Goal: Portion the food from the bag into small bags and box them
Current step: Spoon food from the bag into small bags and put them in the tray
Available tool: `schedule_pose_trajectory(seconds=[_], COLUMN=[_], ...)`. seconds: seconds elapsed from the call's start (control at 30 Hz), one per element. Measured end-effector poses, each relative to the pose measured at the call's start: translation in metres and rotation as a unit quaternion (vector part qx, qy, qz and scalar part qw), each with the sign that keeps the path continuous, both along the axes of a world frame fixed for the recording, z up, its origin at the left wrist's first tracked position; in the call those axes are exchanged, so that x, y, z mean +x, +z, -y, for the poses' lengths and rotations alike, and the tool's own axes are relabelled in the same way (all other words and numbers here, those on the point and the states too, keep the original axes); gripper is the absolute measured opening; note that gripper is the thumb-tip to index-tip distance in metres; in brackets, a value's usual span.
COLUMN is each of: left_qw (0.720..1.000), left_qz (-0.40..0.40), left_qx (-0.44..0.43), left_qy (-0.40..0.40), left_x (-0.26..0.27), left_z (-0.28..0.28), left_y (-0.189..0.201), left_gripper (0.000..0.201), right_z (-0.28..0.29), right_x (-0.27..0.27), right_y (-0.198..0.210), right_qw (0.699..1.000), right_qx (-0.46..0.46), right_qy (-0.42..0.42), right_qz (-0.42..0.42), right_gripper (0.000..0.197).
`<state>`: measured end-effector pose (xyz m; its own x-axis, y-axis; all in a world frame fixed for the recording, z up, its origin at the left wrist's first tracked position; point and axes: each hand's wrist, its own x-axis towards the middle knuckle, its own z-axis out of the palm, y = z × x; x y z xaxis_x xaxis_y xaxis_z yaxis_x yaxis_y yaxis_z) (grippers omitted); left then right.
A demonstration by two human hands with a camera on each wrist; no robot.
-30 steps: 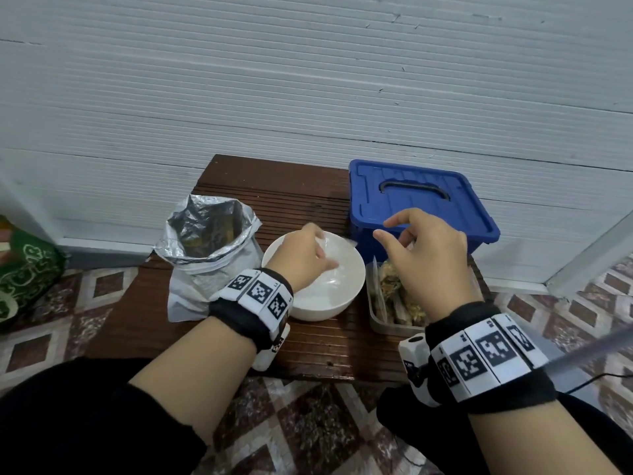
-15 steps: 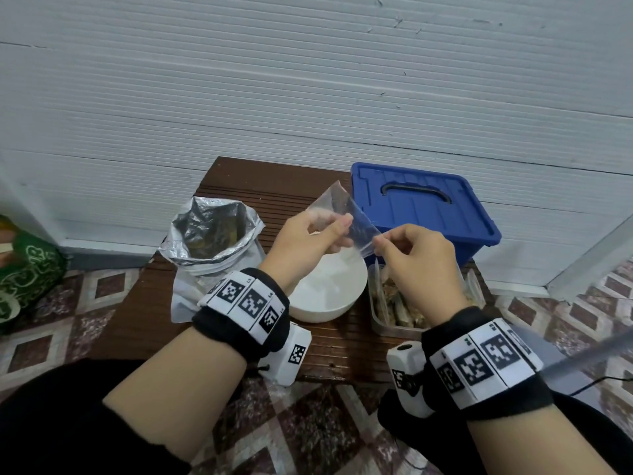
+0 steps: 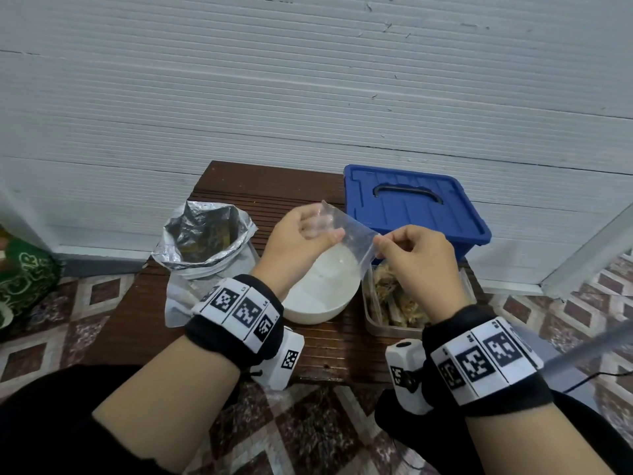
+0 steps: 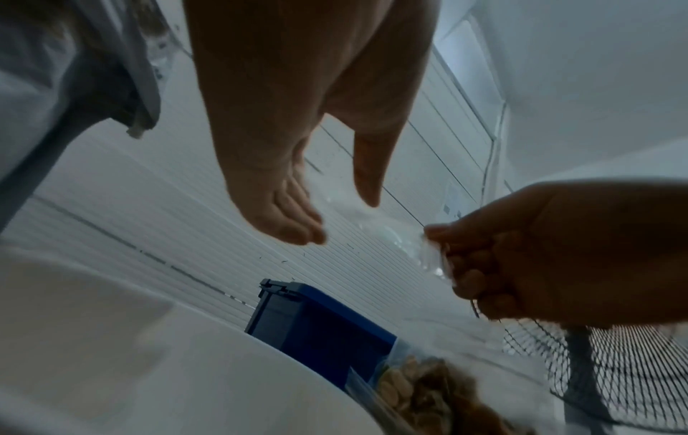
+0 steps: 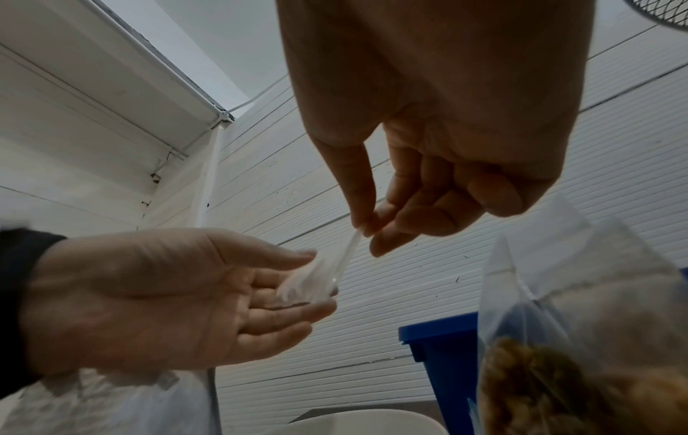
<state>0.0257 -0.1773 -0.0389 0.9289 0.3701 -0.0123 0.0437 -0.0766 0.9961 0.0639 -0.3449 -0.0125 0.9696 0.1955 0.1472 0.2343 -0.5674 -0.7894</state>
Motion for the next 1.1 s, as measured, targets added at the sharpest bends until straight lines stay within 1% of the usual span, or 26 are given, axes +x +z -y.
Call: schedule_pose_trajectory(seconds=[0.03,0.07,0.1,0.13,0.2,0.27,0.3,0.33,0.47,0.57,0.77,0.9,1.1], left_qw=[0.999,0.995,0.985,0.968,0.917,0.859,0.837,0.826,0.830,0.834,0.868,0.889,0.909], left_qz=[0.011,0.035,0.067,0.098,0.133,0.143,0.146,0.148,0.166,0.171,0.164,0.167,0.160], left_qx=[0.042,0.096,0.161,0.228,0.359,0.469,0.505,0.523,0.513,0.506,0.456,0.414,0.373], left_qy=[0.007,0.005,-0.010,-0.040,-0.110,-0.150,-0.152,-0.149,-0.144,-0.137,-0.111,-0.100,-0.095], left_x=[-0.001,-0.002,-0.004,-0.005,-0.007,-0.006,-0.005,-0.005,-0.006,-0.007,-0.007,-0.008,-0.005], left_z=[0.000,0.000,0.000,0.000,-0.001,-0.003,-0.003,-0.003,-0.003,-0.001,0.001,0.001,-0.002], left_y=[0.001,0.002,0.004,0.006,0.008,0.005,0.003,0.001,-0.001,0.000,0.002,0.003,0.001], left_gripper=[0.065,0.079,0.087,0.092,0.100,0.103,0.102,0.099,0.085,0.079,0.069,0.057,0.045], right_z=[0.001,0.002,0.003,0.004,0.006,0.006,0.006,0.006,0.005,0.005,0.003,0.003,0.004], right_x=[0.000,0.001,0.001,0.001,0.000,0.000,-0.001,-0.001,-0.001,-0.002,-0.004,-0.003,-0.003], right_y=[0.000,0.000,0.001,0.002,0.004,0.006,0.006,0.006,0.006,0.008,0.011,0.011,0.012], right_qw=[1.000,1.000,1.000,1.000,1.000,1.000,1.000,0.999,0.999,0.999,0.999,0.998,0.998], right_qx=[-0.005,-0.010,-0.015,-0.018,-0.013,-0.005,-0.003,0.000,0.005,0.008,0.024,0.027,0.027], right_qy=[0.001,0.003,0.006,0.009,0.019,0.026,0.028,0.031,0.043,0.047,0.037,0.039,0.037], right_qz=[0.001,0.002,0.003,0.001,-0.007,-0.011,-0.012,-0.014,-0.023,-0.020,-0.030,-0.036,-0.032], right_gripper=[0.020,0.021,0.021,0.021,0.021,0.021,0.021,0.021,0.020,0.021,0.034,0.029,0.029])
